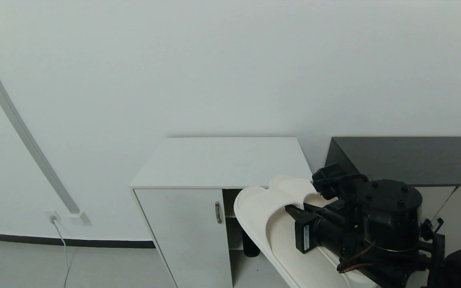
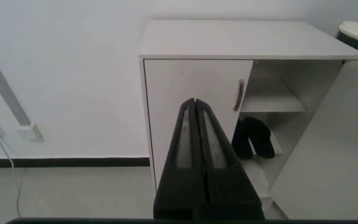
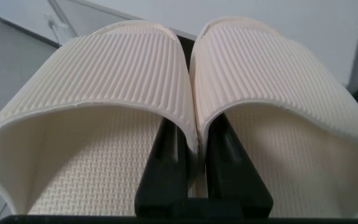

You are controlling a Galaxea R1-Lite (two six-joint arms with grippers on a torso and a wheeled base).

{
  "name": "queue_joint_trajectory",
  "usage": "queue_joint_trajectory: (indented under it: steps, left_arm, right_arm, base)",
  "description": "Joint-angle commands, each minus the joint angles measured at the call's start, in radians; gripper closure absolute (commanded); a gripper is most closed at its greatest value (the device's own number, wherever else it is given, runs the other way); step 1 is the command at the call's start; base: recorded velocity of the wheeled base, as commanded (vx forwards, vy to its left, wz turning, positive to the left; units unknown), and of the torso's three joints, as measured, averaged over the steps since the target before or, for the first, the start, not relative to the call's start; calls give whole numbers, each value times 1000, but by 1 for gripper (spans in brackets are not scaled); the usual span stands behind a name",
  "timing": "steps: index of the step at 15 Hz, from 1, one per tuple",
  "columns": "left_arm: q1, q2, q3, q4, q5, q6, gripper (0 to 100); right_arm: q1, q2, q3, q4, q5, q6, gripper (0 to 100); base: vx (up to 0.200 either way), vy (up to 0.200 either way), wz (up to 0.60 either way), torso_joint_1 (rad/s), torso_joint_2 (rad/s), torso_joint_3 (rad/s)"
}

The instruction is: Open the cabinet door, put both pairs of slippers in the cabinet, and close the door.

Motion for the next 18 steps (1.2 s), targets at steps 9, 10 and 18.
queue_joint_trajectory:
  steps: [9, 10, 18]
  left_arm:
    - [0, 1, 0, 0, 0, -2, 100]
    - [0, 1, 0, 0, 0, -2, 100]
    - [0, 1, 0, 0, -1, 4, 100]
  right_arm:
    - [-1, 6, 25, -1, 1, -29, 100]
    - [-1, 6, 25, -1, 1, -29, 100]
    - [-1, 19, 25, -6, 1, -28, 100]
  base:
    - [0, 0, 0, 0, 0, 0]
    - [0, 0, 0, 0, 0, 0]
    - [0, 0, 0, -42, 95, 54]
